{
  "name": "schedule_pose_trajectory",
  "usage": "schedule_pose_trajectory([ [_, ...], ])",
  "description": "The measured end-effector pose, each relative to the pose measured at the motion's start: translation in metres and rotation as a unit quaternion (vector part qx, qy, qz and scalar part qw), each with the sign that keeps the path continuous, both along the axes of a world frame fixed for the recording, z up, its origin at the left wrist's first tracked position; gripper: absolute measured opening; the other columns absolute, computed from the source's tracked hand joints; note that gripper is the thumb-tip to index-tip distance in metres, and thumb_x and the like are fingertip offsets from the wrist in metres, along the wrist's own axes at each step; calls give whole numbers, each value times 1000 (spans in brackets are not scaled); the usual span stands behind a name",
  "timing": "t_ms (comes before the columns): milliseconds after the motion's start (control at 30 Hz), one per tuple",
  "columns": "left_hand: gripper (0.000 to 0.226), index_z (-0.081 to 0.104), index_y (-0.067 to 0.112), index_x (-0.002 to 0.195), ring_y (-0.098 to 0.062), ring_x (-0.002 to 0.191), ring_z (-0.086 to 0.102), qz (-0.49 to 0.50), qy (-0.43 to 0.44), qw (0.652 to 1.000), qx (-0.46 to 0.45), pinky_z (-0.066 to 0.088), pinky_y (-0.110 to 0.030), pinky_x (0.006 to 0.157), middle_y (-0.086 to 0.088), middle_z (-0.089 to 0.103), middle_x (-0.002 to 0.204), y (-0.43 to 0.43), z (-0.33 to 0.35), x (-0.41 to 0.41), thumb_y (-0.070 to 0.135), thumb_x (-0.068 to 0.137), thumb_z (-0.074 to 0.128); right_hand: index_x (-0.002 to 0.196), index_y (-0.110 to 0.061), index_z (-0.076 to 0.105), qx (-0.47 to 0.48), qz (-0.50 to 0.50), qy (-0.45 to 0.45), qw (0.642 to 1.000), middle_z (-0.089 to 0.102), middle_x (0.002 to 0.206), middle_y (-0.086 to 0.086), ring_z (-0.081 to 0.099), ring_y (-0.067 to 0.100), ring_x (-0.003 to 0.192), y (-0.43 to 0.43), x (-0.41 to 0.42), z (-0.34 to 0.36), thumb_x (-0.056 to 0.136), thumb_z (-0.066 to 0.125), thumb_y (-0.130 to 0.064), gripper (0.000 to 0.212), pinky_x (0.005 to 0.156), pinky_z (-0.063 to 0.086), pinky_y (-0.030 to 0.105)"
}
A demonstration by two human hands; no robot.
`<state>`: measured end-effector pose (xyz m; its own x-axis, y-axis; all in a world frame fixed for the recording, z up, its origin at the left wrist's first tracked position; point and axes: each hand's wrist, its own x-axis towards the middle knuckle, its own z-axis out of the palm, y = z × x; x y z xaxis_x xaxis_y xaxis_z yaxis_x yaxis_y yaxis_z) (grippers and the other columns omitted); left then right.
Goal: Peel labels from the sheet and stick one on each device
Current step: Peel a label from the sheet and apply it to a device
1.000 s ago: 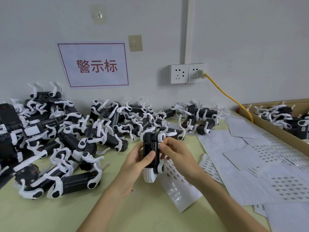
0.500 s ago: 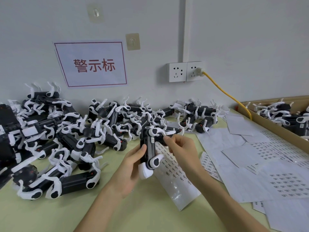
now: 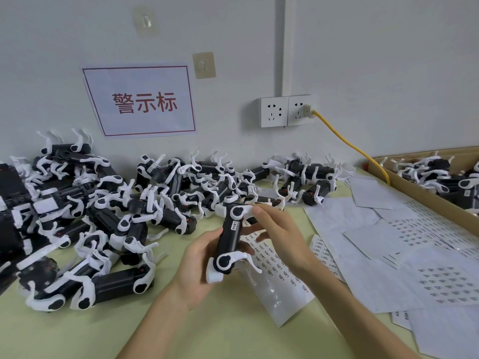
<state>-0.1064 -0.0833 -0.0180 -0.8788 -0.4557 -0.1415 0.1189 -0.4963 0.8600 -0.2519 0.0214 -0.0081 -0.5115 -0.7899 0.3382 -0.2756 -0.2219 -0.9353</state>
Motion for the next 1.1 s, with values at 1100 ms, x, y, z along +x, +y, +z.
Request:
schedule_pose_trajectory([
  [1100,34,71,11,111,-20,88,71,42,-122,980,-152,56,-37,86,-8,76,98,6,-11,-8,34,105,48,88,-31,76,24,-74,48,996,74,84,-11,71,7,77,-2,-1,-5,97,62,-45,21,74,61,38],
])
